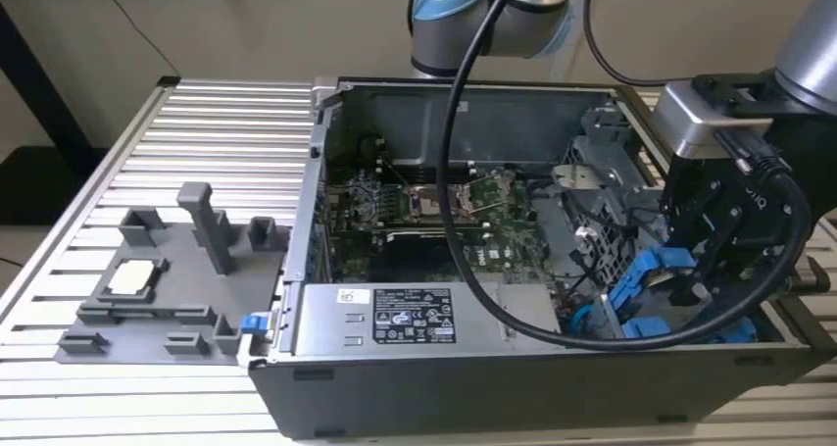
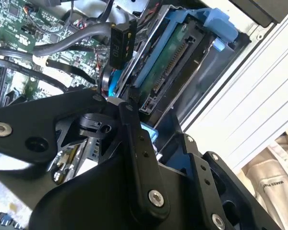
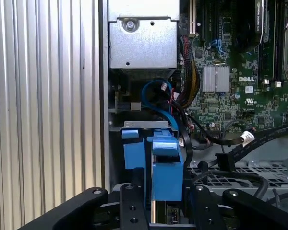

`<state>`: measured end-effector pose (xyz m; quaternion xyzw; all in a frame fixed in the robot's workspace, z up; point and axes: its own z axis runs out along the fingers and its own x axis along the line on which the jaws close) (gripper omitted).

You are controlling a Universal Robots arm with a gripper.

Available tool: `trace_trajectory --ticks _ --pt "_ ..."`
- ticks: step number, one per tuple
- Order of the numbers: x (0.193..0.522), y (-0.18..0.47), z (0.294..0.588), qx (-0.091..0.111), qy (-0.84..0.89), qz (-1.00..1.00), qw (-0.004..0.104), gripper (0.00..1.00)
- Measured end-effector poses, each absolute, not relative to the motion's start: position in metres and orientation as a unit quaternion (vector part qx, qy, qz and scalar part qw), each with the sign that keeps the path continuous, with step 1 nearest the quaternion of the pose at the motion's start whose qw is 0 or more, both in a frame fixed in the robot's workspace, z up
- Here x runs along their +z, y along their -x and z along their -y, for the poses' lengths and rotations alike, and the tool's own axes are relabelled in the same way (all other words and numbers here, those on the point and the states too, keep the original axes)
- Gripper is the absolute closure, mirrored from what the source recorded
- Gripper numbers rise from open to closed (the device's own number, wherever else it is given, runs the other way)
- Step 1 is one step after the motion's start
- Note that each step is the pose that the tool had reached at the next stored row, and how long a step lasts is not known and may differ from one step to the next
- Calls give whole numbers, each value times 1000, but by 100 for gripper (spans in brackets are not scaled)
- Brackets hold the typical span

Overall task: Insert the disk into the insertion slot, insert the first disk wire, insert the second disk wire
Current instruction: 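Insert the disk into the insertion slot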

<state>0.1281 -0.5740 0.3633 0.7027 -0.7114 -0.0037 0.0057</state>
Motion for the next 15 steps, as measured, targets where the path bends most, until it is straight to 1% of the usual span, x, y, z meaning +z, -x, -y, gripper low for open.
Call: trace_trajectory --ticks 3,4,7,15 --pt "363 -128 574 -4 -703 711 6 57" --pt "363 -128 574 -4 -703 711 6 51" --pt "368 -128 574 -3 -703 711 6 51" --pt "404 -128 573 -3 -703 711 7 51"
